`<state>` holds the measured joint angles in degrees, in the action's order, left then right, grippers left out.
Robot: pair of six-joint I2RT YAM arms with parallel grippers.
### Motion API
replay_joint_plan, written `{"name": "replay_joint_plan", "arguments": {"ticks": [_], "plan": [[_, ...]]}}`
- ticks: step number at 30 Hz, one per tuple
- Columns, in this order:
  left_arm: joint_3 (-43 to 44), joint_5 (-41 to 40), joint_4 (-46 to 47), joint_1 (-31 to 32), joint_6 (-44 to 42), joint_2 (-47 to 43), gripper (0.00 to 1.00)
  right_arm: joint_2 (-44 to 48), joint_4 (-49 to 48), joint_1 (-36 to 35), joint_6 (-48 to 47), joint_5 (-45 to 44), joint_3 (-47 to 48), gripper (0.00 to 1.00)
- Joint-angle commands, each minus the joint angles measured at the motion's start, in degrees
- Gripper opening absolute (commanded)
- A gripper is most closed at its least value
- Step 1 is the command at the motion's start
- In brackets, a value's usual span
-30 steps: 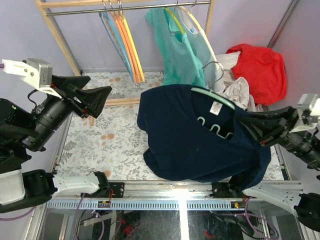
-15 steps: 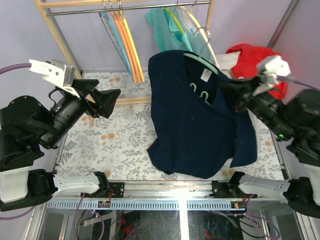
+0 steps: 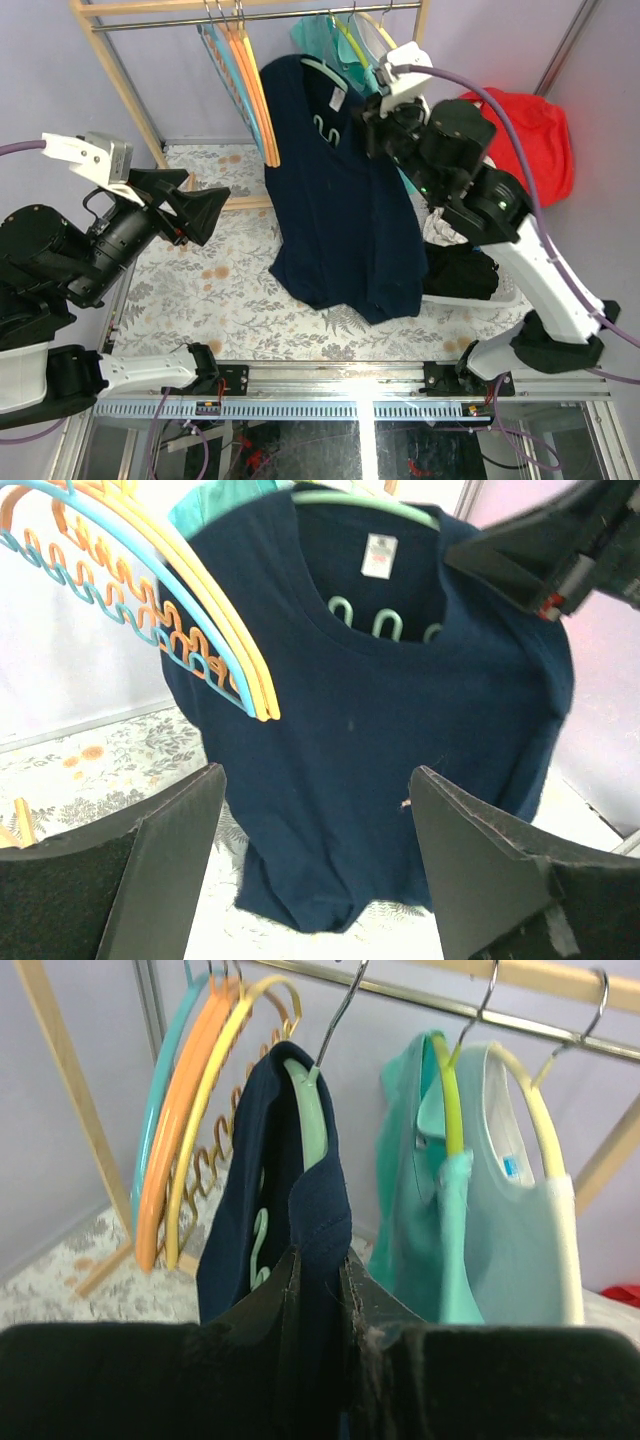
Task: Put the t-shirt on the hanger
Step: Place the hanger at the clothesline.
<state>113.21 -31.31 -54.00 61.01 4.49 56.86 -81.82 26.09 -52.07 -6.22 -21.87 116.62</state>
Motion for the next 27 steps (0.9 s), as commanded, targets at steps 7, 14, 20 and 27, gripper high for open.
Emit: {"name": "replay_joint_plan", "arguments": {"ticks": [7,14,20,27], "plan": [[-1.86,-0.21,0.86,-0.28,0.37,-2.06,0.73,-15.35,-17.93,-0.07,-4.50,-5.11,21.95,0.00],[1.16,-0.15,-1.40,-0.29,0.02,-0.38,0.73,-18.00,-22.59,0.92,-7.98,-7.62,19.57,0.00],[0.56,-0.55,-1.76,-0.31,0.27,-0.55,0.73,-19.36,-22.82,5.16,-3.65,-3.80,18.78,0.00],[0.31,-1.08,-2.29,-0.33,0.39,-0.03,0.73,-20.78,-24.06,8.74,-0.11,-0.34,17.33,0.00]]}}
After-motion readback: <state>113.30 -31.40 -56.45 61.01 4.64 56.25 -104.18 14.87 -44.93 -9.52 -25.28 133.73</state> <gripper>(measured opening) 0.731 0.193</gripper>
